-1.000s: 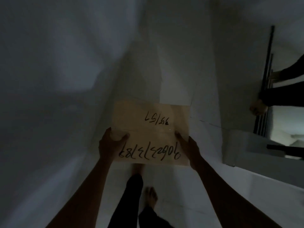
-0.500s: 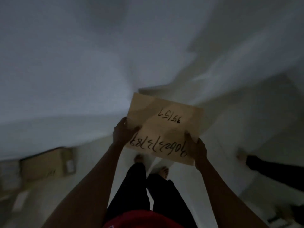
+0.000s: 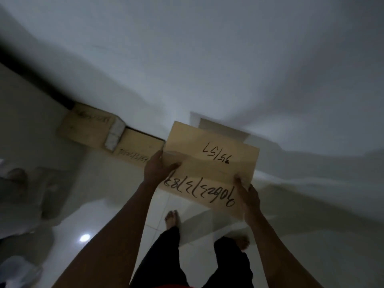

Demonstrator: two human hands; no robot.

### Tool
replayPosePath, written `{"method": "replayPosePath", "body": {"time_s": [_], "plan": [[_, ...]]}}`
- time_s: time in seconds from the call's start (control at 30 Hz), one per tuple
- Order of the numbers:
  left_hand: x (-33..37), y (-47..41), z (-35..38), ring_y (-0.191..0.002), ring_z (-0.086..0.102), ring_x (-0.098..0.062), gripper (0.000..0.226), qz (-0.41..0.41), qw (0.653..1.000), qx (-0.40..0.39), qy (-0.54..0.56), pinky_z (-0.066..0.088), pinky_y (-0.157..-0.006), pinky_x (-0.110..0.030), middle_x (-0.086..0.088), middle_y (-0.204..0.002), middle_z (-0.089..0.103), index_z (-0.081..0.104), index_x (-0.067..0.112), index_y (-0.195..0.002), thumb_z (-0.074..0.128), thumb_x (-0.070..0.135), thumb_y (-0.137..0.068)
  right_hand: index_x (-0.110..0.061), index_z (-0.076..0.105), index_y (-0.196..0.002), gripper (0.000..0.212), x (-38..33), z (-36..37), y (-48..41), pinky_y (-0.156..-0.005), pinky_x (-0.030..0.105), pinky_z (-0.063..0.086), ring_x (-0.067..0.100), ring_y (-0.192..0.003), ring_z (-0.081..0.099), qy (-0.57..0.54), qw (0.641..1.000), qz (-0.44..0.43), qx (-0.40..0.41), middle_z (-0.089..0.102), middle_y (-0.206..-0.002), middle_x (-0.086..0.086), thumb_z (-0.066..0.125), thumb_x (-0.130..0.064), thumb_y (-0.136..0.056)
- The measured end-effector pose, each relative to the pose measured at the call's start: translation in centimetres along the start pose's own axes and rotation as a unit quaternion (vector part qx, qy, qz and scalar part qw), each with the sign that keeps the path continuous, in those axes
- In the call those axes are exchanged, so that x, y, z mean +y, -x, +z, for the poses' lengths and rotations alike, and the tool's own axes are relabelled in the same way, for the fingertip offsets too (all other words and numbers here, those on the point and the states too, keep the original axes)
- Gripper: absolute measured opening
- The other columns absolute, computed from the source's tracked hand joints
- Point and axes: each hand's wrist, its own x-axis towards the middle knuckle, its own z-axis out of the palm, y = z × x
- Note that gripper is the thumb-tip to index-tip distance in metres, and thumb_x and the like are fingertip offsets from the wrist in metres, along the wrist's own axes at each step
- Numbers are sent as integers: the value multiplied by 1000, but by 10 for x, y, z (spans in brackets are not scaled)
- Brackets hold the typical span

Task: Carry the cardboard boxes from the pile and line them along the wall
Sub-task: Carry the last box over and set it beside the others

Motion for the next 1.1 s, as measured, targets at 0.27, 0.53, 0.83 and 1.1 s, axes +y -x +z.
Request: {"method": "replayPosePath", "body": {"time_s": [0.27, 0.53, 0.83, 1.1], "plan": [[-105, -77, -124, -127, 53, -33, 87, -73, 997, 18, 8, 45, -103, -42, -11, -140, 56, 47, 13, -139, 80, 52, -69, -19, 66, -120, 82, -47, 174, 20, -96, 54, 55, 36, -102, 68, 64, 997, -12, -48, 73, -112, 15, 47, -86, -76], [-180, -195, -156, -130, 48, -33, 90, -95, 995, 7, 14, 43, -103, -42, -12, -145, 48, 38, 16, -145, 79, 48, -72, -14, 66, -125, 98, -53, 306, -34, -98, 55, 53, 40, -107, 65, 87, 995, 22, -49, 70, -120, 21, 51, -92, -67], [-296, -346, -144, -119, 59, -30, 91, -92, 996, -6, 7, 53, -97, -47, -10, -135, 58, 43, 15, -138, 77, 59, -65, -19, 67, -122, 130, -21, 447, -151, -94, 58, 55, 41, -104, 67, 120, 991, 55, -37, 72, -116, 19, 35, -110, -36], [-368, -462, -105, -121, 57, -26, 98, -15, 1000, 24, 8, 56, -92, -50, -5, -136, 53, 26, 26, -146, 79, 47, -67, -26, 59, -136, 123, 5, 548, -223, -98, 60, 52, 41, -114, 64, 75, 995, 61, -17, 67, -127, 17, 40, -107, -45]]}}
